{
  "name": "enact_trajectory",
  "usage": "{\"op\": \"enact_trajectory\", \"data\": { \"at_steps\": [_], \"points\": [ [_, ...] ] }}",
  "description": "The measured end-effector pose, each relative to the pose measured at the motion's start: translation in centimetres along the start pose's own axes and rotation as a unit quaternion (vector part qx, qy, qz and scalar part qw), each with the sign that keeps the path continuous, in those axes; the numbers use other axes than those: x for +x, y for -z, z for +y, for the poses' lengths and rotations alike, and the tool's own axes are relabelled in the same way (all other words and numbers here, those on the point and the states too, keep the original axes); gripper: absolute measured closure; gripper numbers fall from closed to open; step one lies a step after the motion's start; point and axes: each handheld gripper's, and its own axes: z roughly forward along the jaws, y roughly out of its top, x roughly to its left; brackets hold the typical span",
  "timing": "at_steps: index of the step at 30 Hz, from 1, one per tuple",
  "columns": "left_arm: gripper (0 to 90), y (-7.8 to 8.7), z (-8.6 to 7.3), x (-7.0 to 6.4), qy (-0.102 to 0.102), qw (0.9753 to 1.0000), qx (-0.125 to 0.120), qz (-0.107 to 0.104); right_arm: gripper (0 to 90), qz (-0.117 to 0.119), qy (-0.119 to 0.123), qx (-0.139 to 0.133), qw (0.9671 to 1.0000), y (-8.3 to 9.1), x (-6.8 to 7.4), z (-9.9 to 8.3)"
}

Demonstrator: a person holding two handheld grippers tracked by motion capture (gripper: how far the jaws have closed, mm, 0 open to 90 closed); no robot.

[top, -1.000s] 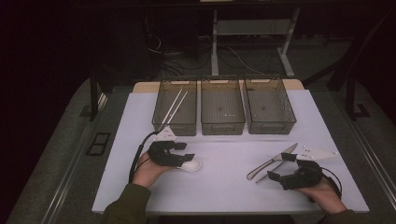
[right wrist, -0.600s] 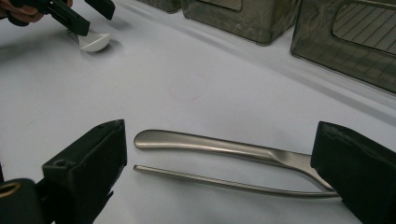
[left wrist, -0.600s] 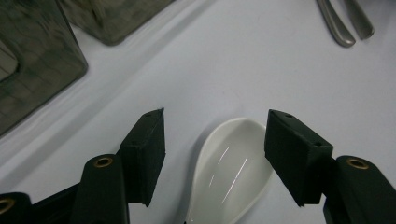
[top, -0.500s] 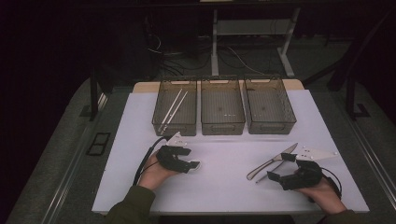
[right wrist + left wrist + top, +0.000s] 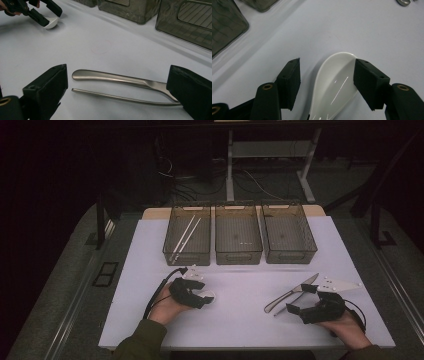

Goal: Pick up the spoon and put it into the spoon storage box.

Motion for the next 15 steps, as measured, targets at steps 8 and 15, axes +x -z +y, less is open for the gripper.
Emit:
{"op": "enact_trajectory", "data": {
  "at_steps": [8, 15],
  "points": [
    [38.5, -0.1, -0.4, -0.6, -0.010, 0.9999, 0.010, -0.004, 3.7, 0.001, 0.001, 0.000, 1.0000, 0.0, 0.0, 0.0],
    [47.0, 0.0, -0.5, -1.1, -0.027, 0.9995, 0.012, -0.010, 3.7, 0.000, 0.001, 0.000, 1.0000, 0.0, 0.0, 0.0]
  ]
}}
